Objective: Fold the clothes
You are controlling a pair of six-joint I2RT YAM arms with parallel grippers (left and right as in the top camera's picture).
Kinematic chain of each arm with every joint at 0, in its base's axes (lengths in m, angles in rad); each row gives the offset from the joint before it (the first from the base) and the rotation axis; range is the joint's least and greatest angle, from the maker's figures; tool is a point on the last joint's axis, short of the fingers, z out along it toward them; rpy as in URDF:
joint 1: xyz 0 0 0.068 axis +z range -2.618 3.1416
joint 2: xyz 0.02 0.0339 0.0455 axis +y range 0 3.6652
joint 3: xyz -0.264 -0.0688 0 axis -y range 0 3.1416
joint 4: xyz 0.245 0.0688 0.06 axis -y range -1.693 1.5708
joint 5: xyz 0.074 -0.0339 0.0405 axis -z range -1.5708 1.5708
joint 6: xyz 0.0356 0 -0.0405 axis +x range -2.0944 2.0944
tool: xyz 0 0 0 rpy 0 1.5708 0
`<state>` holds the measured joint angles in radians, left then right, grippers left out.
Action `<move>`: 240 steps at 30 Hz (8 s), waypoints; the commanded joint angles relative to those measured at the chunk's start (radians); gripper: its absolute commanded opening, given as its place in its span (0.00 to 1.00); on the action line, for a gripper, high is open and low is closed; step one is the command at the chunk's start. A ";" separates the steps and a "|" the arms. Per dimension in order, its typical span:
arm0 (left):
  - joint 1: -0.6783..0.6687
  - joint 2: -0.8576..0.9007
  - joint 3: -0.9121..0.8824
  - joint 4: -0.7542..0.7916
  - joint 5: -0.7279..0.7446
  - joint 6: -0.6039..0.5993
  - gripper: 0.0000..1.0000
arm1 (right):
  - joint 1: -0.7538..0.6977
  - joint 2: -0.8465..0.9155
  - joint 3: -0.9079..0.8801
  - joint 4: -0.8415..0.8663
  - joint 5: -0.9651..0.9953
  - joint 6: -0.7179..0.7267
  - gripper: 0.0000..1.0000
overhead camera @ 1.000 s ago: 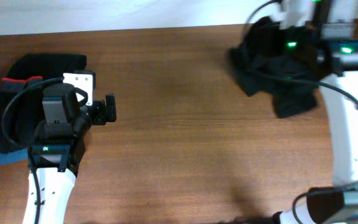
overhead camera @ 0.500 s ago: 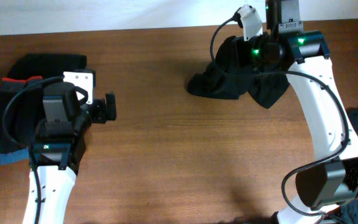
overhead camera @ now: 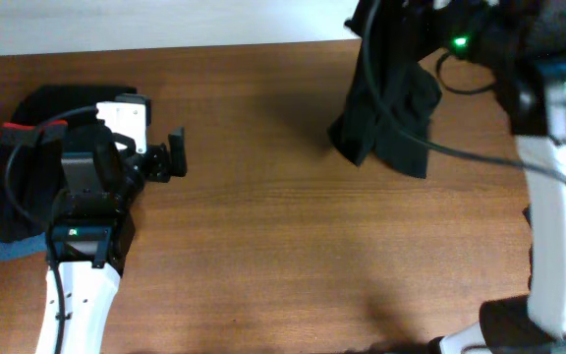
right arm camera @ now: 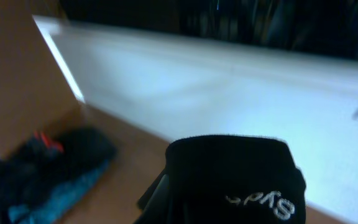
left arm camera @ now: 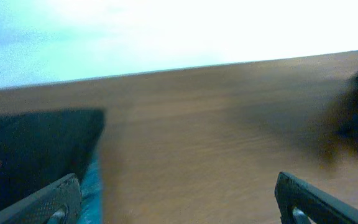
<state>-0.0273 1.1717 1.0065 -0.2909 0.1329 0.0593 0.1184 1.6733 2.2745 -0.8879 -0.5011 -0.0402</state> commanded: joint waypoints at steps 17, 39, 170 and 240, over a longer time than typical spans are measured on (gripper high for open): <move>-0.255 0.095 0.019 0.261 0.368 -0.157 0.96 | 0.000 0.047 0.034 -0.004 -0.010 0.092 0.04; -0.392 0.256 0.019 0.361 0.192 -0.157 0.99 | 0.000 0.074 0.034 -0.013 -0.071 0.168 0.04; 0.074 -0.018 0.438 0.034 0.174 -0.119 0.00 | -0.002 -0.180 0.035 -0.246 0.593 0.123 0.04; 0.043 0.666 0.447 -0.172 0.060 -0.114 0.99 | -0.126 0.458 0.035 -0.445 0.661 0.124 0.99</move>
<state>0.0196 1.9091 1.4456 -0.4042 0.1963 -0.0643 -0.0109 2.1895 2.3020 -1.2846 0.2607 0.0765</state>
